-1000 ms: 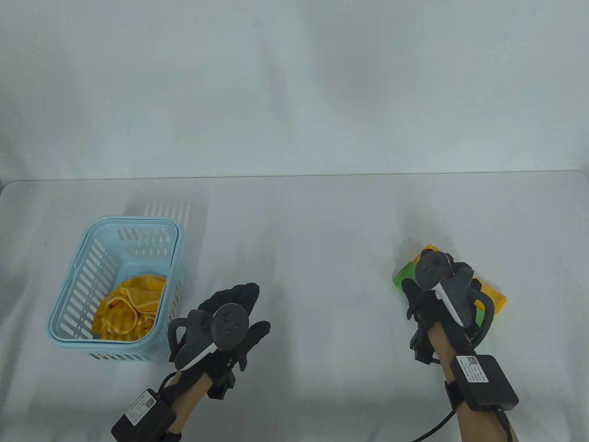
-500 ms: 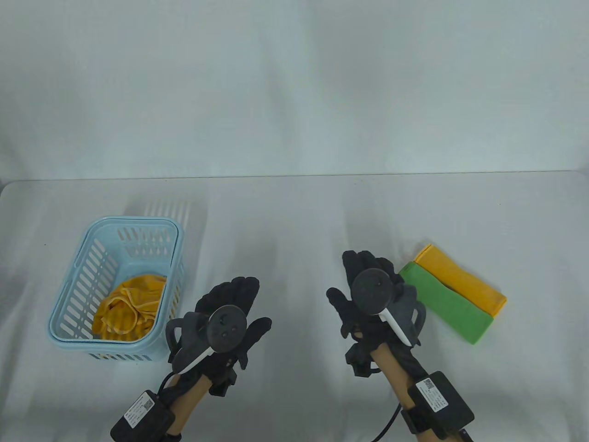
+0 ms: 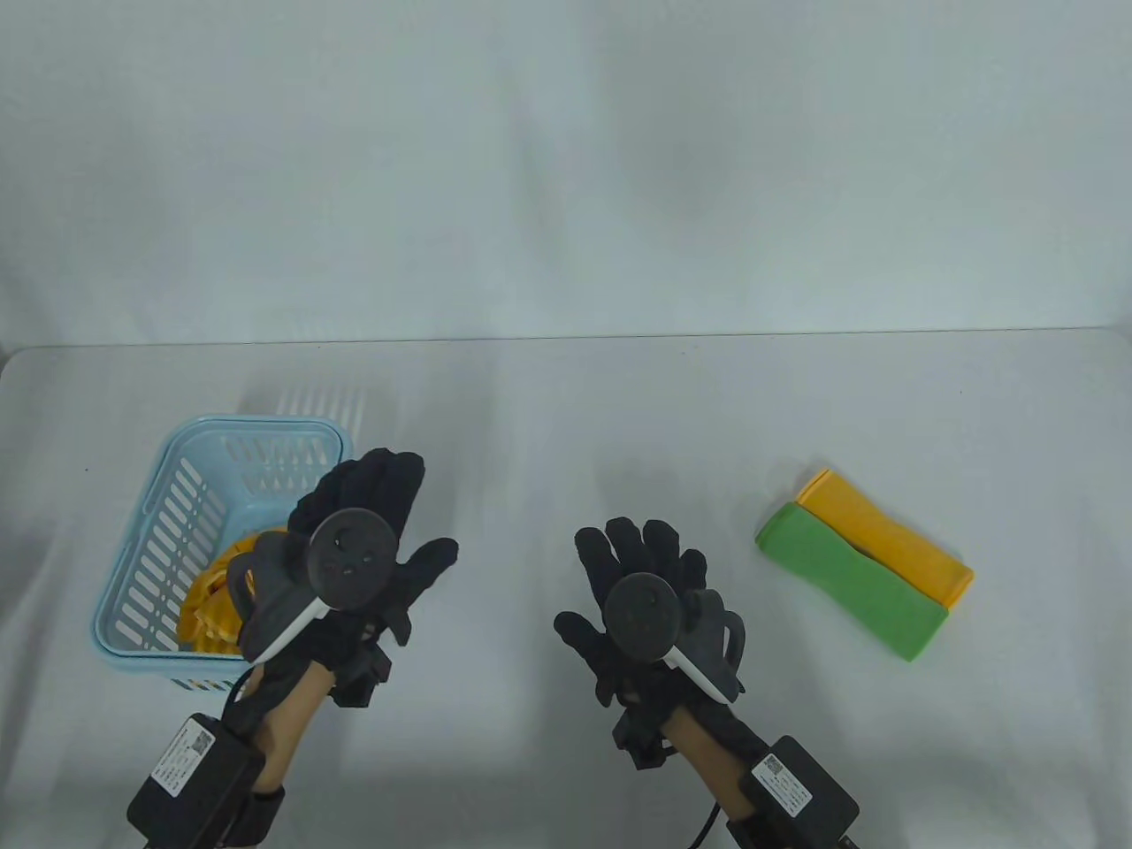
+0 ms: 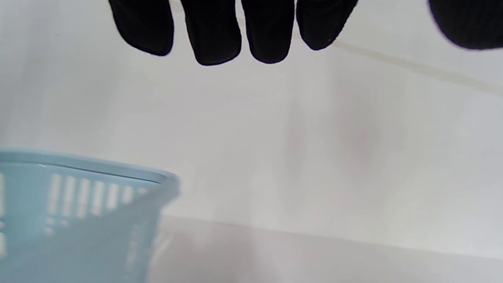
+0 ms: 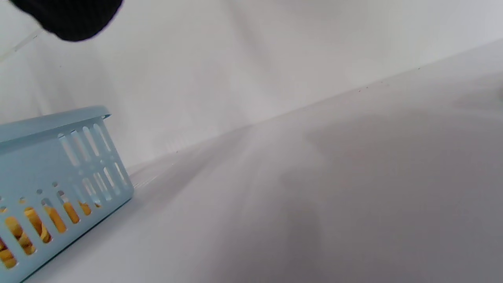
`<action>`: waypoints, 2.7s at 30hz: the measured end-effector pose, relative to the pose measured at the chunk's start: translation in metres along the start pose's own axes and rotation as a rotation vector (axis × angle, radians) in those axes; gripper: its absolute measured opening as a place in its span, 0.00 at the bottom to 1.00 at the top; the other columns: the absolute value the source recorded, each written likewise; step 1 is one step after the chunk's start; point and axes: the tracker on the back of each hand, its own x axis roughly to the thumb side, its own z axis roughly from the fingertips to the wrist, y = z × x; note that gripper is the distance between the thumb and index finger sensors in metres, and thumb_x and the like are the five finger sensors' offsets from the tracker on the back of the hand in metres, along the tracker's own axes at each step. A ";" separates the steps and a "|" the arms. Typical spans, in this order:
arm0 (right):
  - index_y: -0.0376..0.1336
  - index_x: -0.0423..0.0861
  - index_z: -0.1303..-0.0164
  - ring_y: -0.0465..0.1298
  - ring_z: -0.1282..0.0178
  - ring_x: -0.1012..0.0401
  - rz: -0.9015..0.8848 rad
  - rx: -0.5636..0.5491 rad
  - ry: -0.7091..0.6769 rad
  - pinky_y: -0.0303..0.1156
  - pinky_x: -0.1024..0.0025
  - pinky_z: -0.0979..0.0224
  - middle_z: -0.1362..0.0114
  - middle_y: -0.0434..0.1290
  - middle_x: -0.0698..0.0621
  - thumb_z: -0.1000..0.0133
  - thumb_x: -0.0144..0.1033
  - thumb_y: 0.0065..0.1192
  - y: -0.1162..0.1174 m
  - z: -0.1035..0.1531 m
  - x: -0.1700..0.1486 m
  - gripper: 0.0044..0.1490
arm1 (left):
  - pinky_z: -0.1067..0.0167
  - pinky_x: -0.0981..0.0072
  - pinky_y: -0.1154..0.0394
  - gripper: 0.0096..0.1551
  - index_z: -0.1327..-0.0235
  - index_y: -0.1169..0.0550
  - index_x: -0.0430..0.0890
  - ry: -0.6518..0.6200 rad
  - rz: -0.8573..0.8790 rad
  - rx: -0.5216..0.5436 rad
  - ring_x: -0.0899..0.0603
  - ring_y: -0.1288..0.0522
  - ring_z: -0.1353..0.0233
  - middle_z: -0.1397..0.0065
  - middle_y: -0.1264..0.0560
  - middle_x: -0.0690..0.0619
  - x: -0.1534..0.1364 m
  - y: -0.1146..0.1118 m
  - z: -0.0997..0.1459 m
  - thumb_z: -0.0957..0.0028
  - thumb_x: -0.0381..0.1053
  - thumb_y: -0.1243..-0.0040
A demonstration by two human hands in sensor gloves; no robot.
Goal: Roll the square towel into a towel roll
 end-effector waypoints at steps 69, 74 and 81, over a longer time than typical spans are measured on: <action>0.38 0.65 0.27 0.42 0.13 0.46 -0.159 0.018 0.139 0.40 0.34 0.20 0.16 0.41 0.57 0.58 0.62 0.55 -0.017 -0.005 -0.023 0.52 | 0.44 0.54 0.20 0.44 0.26 0.36 0.51 0.370 -0.280 -0.772 0.44 0.19 0.41 0.33 0.28 0.53 -0.145 -0.159 -0.088 0.60 0.49 0.32; 0.38 0.65 0.27 0.42 0.13 0.47 -0.176 0.015 0.153 0.40 0.34 0.20 0.16 0.41 0.57 0.58 0.62 0.55 -0.018 -0.007 -0.025 0.52 | 0.45 0.55 0.20 0.43 0.27 0.35 0.52 0.394 -0.259 -0.636 0.44 0.18 0.42 0.34 0.28 0.54 -0.147 -0.141 -0.090 0.60 0.48 0.32; 0.38 0.65 0.27 0.42 0.13 0.47 -0.196 0.016 0.175 0.40 0.34 0.20 0.16 0.41 0.57 0.58 0.62 0.55 -0.019 -0.010 -0.031 0.52 | 0.45 0.55 0.20 0.43 0.28 0.34 0.52 0.426 -0.210 -0.477 0.45 0.18 0.42 0.34 0.28 0.54 -0.144 -0.092 -0.096 0.60 0.48 0.33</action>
